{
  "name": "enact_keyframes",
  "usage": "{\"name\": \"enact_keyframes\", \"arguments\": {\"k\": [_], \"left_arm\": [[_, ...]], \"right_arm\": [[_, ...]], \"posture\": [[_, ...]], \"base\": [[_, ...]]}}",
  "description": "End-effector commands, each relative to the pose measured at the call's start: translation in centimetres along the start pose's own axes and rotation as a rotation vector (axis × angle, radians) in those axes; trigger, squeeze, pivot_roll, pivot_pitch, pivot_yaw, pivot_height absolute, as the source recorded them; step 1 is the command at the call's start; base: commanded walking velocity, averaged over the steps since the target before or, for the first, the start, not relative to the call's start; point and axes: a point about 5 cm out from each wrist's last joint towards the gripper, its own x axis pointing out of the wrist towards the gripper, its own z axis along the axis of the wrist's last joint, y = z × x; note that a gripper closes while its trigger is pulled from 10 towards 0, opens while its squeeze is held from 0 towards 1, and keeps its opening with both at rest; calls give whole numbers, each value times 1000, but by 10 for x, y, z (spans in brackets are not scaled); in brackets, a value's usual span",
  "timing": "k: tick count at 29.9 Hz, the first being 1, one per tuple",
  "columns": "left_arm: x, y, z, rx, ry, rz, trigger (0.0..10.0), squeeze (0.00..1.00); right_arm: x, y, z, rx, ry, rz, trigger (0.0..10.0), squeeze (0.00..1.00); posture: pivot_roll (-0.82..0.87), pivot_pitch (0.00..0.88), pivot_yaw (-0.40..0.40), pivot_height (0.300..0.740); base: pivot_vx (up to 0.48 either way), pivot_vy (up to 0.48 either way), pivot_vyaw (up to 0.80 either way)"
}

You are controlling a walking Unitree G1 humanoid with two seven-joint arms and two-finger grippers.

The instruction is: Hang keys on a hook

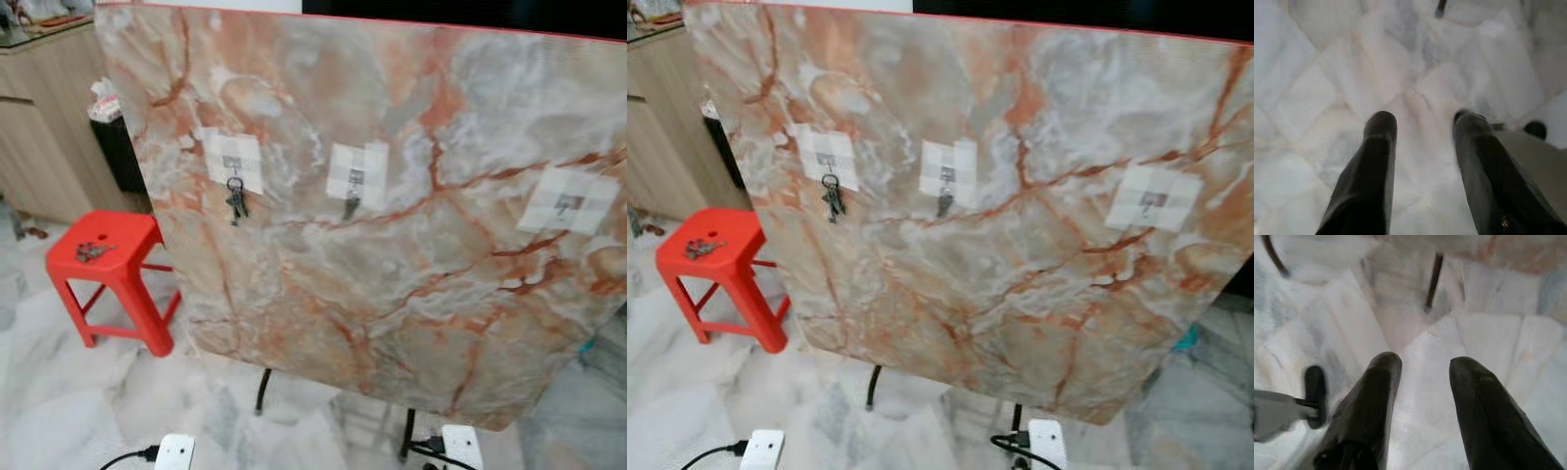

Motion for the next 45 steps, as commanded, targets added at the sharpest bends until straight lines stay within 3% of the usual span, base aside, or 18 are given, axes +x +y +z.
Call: {"name": "enact_keyframes", "arguments": {"k": [1, 45], "left_arm": [[-2, 10, -6, 19, 27, 21, 10000, 0], [-3, 13, -11, 20, 40, 23, 10000, 0]], "right_arm": [[1, 9, 7, 0, -22, 23, 10000, 0], [2, 11, 11, 19, -34, 26, 10000, 0]], "posture": [[114, 0, -34, 740], [111, 33, -34, 740]], "base": [[0, 480, 0], [0, 480, 0]]}}
